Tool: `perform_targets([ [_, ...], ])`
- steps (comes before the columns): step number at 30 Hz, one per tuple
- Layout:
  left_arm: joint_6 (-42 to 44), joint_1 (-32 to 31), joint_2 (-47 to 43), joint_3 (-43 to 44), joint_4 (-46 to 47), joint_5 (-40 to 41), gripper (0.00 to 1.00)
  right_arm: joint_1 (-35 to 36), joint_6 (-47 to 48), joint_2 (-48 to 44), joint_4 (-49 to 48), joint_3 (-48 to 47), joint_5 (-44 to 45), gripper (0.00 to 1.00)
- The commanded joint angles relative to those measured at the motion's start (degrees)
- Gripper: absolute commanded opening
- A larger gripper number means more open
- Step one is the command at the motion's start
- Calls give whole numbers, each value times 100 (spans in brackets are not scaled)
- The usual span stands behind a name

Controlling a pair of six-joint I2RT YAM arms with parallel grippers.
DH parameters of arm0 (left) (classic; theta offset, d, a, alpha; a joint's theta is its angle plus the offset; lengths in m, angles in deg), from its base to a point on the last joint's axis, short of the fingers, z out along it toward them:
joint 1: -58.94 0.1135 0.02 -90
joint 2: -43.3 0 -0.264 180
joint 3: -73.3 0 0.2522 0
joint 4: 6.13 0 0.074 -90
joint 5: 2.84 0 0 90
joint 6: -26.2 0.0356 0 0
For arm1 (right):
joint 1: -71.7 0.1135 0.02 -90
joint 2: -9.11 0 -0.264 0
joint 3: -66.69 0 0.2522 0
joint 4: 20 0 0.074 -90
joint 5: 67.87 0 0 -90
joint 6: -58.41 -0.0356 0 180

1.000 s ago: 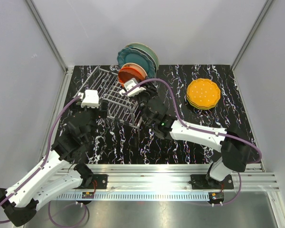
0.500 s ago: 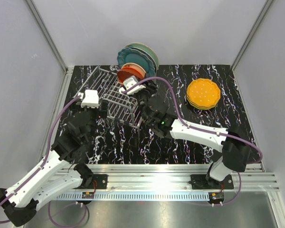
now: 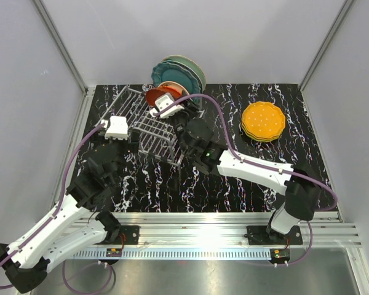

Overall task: Load the plates into the dish rack
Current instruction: Insert the plate into the dish rack

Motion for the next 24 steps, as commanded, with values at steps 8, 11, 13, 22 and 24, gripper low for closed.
perform_targets([
  [8,6,12,-90,43,228,4,99,-61,-227,201,182,-604,-181,54],
  [11,-3,12,-90,34,236,-5,99,-61,-367,-19,269,-543,-208,54],
  [13,6,21,-81,52,236,-5,99,-61,-569,-265,375,-464,-260,53],
  [22,-3,21,-37,43,228,21,99,-815,-1877,-1635,964,239,-58,54],
  [24,-21,21,-28,52,228,21,99,-1386,-3066,-2224,1647,564,-347,54],
])
